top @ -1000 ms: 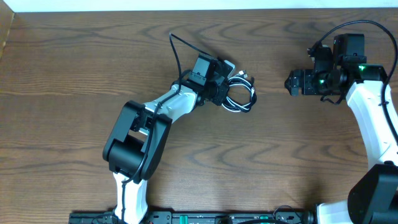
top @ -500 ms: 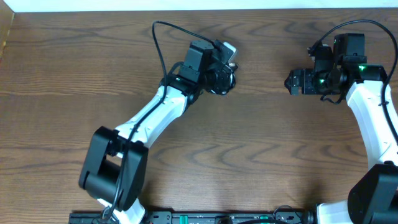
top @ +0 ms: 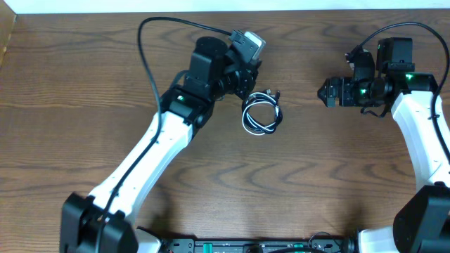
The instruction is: Untangle cables
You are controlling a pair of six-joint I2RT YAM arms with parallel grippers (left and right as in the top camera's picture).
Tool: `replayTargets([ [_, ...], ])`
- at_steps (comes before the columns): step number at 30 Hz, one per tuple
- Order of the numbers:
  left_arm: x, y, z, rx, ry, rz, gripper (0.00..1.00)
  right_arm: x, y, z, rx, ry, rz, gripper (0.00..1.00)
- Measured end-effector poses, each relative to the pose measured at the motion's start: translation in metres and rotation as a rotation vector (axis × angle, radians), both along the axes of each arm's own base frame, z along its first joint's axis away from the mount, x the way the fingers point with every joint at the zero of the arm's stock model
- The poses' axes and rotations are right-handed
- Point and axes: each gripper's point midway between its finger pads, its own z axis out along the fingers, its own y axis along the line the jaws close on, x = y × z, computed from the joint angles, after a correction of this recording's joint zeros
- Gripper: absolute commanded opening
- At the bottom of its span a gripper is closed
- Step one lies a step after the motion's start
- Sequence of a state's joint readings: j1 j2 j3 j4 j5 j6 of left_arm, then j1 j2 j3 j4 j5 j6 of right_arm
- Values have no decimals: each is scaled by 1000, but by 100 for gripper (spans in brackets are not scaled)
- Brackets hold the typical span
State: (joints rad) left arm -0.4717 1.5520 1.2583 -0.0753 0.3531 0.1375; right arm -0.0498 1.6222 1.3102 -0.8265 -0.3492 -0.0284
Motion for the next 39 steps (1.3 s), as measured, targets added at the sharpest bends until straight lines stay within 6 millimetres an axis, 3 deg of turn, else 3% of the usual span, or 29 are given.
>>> replayTargets([
  [3,-5,6,8,4,-4,20,8,-1,4,1,20,1,9,99],
  [6,-10,11,-1,29,38,30,9,-2,6,2,32,3,15,99],
  [7,-11,12,-5,38,52,33,17,-2,7,2,36,2,17,97],
  [9,-12,14,-11,55,70,38,44,0,9,3,41,-7,24,94],
  [14,-10,19,-15,74,79,69,70,1,27,-9,50,-28,67,92],
  [19,-10,25,-21,103,98,95,73,-6,57,-35,57,-47,141,92],
  [24,-10,32,-28,135,114,129,78,-16,84,-47,52,-46,201,92],
  [30,-13,38,-49,185,176,143,78,-15,79,-51,10,-31,143,92],
  [39,-7,34,-121,272,325,133,78,-13,70,-54,-26,-21,95,93],
])
